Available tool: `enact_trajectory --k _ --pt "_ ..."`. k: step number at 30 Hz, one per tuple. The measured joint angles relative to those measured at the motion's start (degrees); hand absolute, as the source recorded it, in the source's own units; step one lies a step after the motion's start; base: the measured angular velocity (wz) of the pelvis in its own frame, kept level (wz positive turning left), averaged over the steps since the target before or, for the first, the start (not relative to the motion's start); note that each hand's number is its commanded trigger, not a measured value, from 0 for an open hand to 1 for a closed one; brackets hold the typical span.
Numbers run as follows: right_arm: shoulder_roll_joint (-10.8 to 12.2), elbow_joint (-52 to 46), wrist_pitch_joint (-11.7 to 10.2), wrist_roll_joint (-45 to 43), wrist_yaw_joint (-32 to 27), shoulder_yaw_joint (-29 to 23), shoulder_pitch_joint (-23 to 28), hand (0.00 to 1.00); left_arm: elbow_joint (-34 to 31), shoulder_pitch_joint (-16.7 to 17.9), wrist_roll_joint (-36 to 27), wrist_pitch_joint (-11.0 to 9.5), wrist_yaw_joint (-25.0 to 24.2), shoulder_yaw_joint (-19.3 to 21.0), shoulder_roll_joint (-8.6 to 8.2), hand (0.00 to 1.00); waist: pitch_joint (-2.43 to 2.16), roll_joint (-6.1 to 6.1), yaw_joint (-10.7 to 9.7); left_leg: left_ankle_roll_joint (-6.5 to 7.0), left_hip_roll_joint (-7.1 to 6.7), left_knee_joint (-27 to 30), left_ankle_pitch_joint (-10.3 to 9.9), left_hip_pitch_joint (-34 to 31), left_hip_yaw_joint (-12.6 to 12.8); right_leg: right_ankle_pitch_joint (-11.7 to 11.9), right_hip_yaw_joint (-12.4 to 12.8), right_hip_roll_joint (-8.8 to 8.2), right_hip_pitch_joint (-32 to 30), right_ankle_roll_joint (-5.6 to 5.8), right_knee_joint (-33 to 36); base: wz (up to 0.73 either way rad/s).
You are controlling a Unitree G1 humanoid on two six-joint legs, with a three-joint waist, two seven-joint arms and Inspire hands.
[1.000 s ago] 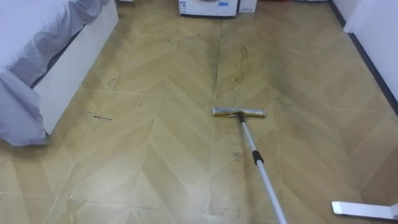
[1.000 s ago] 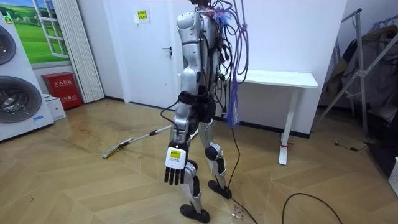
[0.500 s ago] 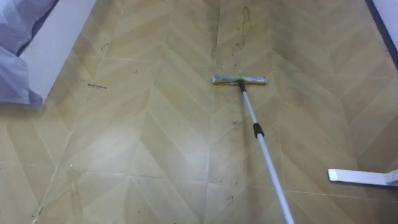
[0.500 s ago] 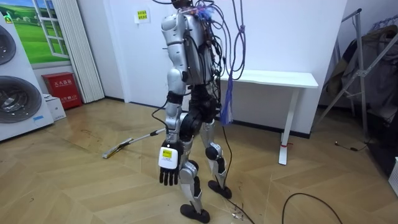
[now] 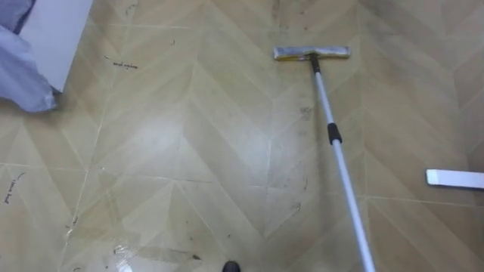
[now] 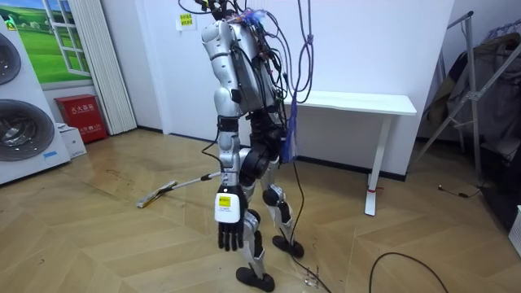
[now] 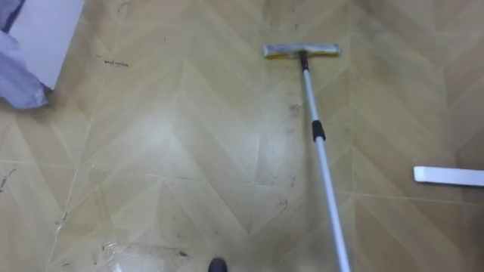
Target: Mop floor
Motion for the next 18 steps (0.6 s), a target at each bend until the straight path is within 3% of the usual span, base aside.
enact_trajectory --k 1,3,4,5,6,7,8,9,10,11,13,15,17,18 --pt "0.02 -0.13 -0.01 0.29 -0.38 0.09 -0.21 1.00 0.06 -0.01 0.02 0.62 0.02 -0.15 0.04 0.00 -0.24 -0.40 0.70 -1.31 -0.44 3.29 -0.90 -3.01 -2.35 -1.22 3.25 2.59 -3.69 -1.49 -0.67 -0.10" --pt "-0.45 -0.04 -0.03 0.18 -1.28 0.41 -1.01 1.00 0.46 -0.50 0.15 1.69 -0.23 -0.47 -1.11 0.00 -0.46 0.40 1.35 -3.23 -0.45 10.15 -2.64 -8.37 -2.16 -2.33 0.87 2.16 -7.33 -2.39 3.11 -0.12" --pt "-0.56 0.70 -0.01 0.19 -1.50 0.34 -1.64 1.00 0.96 -0.63 -0.19 2.30 -0.41 -0.65 -1.34 0.00 -0.54 0.93 1.42 -3.63 0.09 15.97 -2.93 -11.48 -1.55 -3.70 -1.14 1.89 -8.62 -3.65 6.13 -0.06" --pt "-0.20 2.19 0.40 0.21 -1.34 0.19 -3.12 1.00 1.68 -0.34 -1.71 2.32 -0.32 -0.77 -1.38 0.00 -0.52 0.95 2.07 -3.63 1.26 25.74 -2.78 -14.38 0.88 -5.67 -2.06 1.88 -9.01 -4.88 9.23 -0.13" --pt "-0.17 2.60 0.86 0.39 -1.29 0.25 -3.65 1.00 1.76 0.14 -2.22 2.37 -0.26 -1.07 -1.46 0.00 -0.35 0.52 2.72 -3.27 1.68 32.18 -1.90 -15.57 2.03 -6.66 -2.42 1.96 -8.92 -5.33 10.78 -0.37" --pt "-0.28 3.80 1.85 0.18 -1.03 0.27 -5.20 1.00 1.77 1.24 -3.34 2.38 -0.19 -1.71 -1.61 0.00 -0.56 0.57 3.32 -2.74 2.07 44.19 3.05 -17.81 4.52 -8.61 -2.52 2.06 -8.97 -6.48 13.95 -0.23" --pt "-0.50 4.06 2.84 -0.34 -0.52 0.12 -7.26 1.00 1.82 1.55 -4.63 2.18 -0.04 -2.27 -1.44 0.00 -0.45 0.27 3.33 -2.85 1.82 55.02 7.56 -20.55 6.51 -10.17 -2.43 1.89 -9.29 -7.08 16.81 -0.13" --pt "-0.53 4.07 3.17 -0.46 -0.25 -0.01 -8.59 1.00 1.80 1.60 -5.43 1.83 0.05 -2.69 -1.22 0.00 -0.34 -0.01 3.50 -3.04 1.83 60.35 8.11 -22.42 7.58 -10.63 -2.28 1.86 -9.71 -7.31 17.92 0.00" --pt "-0.63 4.06 3.30 -0.68 0.60 -0.13 -11.62 1.00 1.60 1.55 -6.11 1.12 0.13 -2.82 -0.95 0.00 0.07 -0.65 4.03 -3.31 2.04 69.67 8.12 -26.83 8.58 -10.90 -2.03 1.84 -10.30 -7.64 19.31 -0.16" --pt "-0.64 4.10 3.22 -0.64 1.42 -0.07 -14.91 1.00 1.24 1.36 -6.55 0.37 0.14 -2.79 -0.74 0.00 0.59 -1.99 4.91 -2.96 2.27 74.98 7.68 -31.03 9.51 -10.90 -0.69 1.36 -10.89 -7.65 20.18 -0.19" --pt "-1.49 4.17 2.95 -0.15 2.61 -0.06 -18.95 1.00 0.96 1.37 -6.57 -0.22 0.06 -2.82 -0.76 0.00 1.35 -4.02 6.11 -1.44 3.17 75.98 6.63 -35.38 10.24 -10.93 0.95 0.28 -10.82 -7.41 20.49 -0.17" --pt "-2.47 4.80 2.43 0.96 4.06 0.27 -21.78 1.00 1.13 1.55 -6.22 -0.64 -0.35 -2.82 -0.75 0.00 1.31 -4.52 6.65 -1.35 4.37 69.22 5.92 -36.81 10.03 -11.37 1.59 0.06 -10.49 -6.52 20.94 -0.03" --pt "-3.50 4.71 2.31 4.55 5.07 1.50 -22.40 1.00 1.08 1.48 -5.26 -0.71 -1.97 -2.63 -0.27 0.00 1.11 -3.55 7.18 -0.74 5.35 48.77 5.30 -32.41 10.10 -12.60 1.11 -0.05 -10.23 -4.71 21.54 0.15" --pt "-3.65 4.65 2.34 5.62 5.23 1.84 -22.30 1.00 0.90 1.21 -5.24 -0.66 -2.57 -2.63 -0.07 0.00 1.15 -3.41 7.18 -0.75 5.58 42.79 5.28 -30.36 10.10 -13.07 1.02 -0.08 -10.22 -4.09 21.92 0.14"
